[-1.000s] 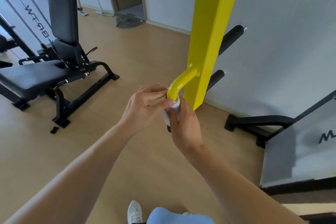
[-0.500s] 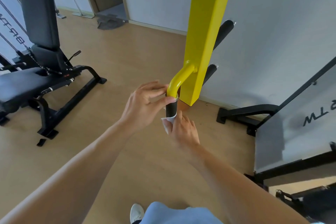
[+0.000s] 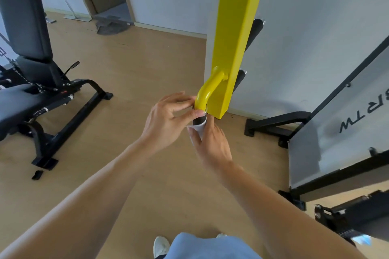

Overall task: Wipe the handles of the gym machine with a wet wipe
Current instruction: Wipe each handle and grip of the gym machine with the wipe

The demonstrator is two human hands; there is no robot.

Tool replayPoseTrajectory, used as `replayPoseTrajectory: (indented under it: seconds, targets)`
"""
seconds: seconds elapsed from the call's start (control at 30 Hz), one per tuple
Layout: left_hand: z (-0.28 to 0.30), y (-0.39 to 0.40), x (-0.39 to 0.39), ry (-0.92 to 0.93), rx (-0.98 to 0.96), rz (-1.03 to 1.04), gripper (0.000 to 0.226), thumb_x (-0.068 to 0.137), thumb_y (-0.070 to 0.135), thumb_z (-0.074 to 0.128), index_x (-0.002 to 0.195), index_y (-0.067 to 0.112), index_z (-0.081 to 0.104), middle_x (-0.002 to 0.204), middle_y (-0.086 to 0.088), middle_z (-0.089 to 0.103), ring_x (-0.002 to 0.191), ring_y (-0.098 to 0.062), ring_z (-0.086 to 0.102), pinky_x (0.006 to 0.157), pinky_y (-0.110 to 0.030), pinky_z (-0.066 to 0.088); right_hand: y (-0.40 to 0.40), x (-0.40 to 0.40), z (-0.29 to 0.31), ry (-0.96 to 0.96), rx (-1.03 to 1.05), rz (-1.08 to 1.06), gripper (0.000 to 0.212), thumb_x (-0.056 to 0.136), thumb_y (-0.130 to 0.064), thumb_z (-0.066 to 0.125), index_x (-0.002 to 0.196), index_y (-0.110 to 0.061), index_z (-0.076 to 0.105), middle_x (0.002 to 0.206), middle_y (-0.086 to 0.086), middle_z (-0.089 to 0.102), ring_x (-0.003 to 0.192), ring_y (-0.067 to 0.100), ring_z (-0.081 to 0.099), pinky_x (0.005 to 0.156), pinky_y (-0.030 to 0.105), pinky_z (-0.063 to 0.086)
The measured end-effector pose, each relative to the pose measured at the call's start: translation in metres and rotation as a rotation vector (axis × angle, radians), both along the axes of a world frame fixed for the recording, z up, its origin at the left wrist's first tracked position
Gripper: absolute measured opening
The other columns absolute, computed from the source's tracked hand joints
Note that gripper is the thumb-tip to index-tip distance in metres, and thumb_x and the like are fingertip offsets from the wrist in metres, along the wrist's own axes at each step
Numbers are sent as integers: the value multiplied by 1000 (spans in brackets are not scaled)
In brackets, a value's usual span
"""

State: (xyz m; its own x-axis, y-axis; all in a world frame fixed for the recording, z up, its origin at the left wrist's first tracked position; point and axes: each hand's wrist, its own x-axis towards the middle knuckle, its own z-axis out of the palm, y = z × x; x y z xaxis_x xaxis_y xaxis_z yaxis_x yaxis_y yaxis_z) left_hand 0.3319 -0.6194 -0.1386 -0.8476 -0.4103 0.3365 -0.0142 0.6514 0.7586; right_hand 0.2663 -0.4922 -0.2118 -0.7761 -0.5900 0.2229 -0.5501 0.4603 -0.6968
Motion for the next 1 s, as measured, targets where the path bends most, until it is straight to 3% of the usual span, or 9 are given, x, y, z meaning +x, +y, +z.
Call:
replayPoseTrajectory:
  seconds: [0.17, 0.33, 0.4, 0.47, 0.57, 0.7, 0.8, 0.93, 1.0]
  targets:
    - [0, -1, 0, -1, 16, -3, 24, 82, 48, 73, 105, 41, 76, 114, 34, 65, 127, 2, 49, 99, -17, 40, 4, 4, 17, 12, -88, 44, 37, 100, -53, 40, 117, -21, 41, 100, -2, 62, 97, 23, 58, 75, 37, 42]
    - [0, 0, 0, 15, 3, -16, 25, 82, 45, 74, 105, 37, 77, 109, 37, 64, 126, 3, 50, 99, -14, 39, 12, 6, 8, 7, -77, 93, 73, 93, -73, 19, 140, -20, 37, 104, -11, 60, 98, 18, 57, 81, 34, 40]
    - [0, 0, 0, 22, 1, -18, 26, 82, 45, 74, 105, 36, 77, 108, 36, 64, 126, 2, 50, 99, -16, 40, 14, 5, 4, -10, -64, 113, 83, 90, -78, 23, 148, -19, 28, 104, -12, 64, 100, 16, 56, 89, 35, 43]
    - [-1, 0, 0, 26, 7, -19, 26, 82, 45, 74, 105, 36, 78, 110, 33, 66, 126, 1, 50, 100, -19, 41, 16, 4, -2, -47, 3, 116, 90, 86, -81, 32, 154, -23, 20, 122, -5, 61, 111, 16, 53, 100, 35, 41]
    - [-2, -1, -1, 25, 4, -18, 26, 82, 47, 73, 105, 36, 77, 114, 29, 68, 127, -1, 50, 102, -26, 43, 19, 3, -10, -115, 127, 141, 90, 81, -87, 35, 147, -26, 28, 125, -6, 53, 116, 15, 48, 106, 42, 40]
    - [-2, -4, -1, 27, 16, -15, 25, 82, 47, 73, 105, 37, 77, 114, 29, 68, 127, 0, 50, 102, -27, 43, 23, 0, 1, -109, -30, 247, 86, 94, -71, 34, 160, -24, 6, 161, -7, 29, 145, 9, 30, 118, 41, 29]
    - [-1, -6, -2, 30, 21, -18, 24, 83, 45, 73, 105, 38, 77, 113, 30, 68, 124, 1, 51, 101, -26, 43, 30, 0, 9, -142, -201, 301, 68, 104, -44, 28, 160, -15, 2, 168, -5, 13, 153, 8, 12, 123, 40, 18]
    - [-1, -6, -2, 23, 25, -18, 22, 82, 46, 74, 103, 42, 76, 111, 35, 66, 126, 3, 50, 101, -22, 42, 26, 0, 2, -151, -226, 224, 53, 107, -33, 31, 158, -21, 25, 157, -7, 40, 143, 10, 38, 113, 39, 35]
    - [-1, -5, -2, 24, 30, -26, 20, 81, 49, 73, 101, 47, 74, 110, 39, 64, 126, 3, 50, 101, -24, 43, 18, 0, 9, -131, -227, 107, 39, 105, -37, 38, 142, -26, 46, 127, -11, 62, 113, 8, 56, 89, 33, 45]
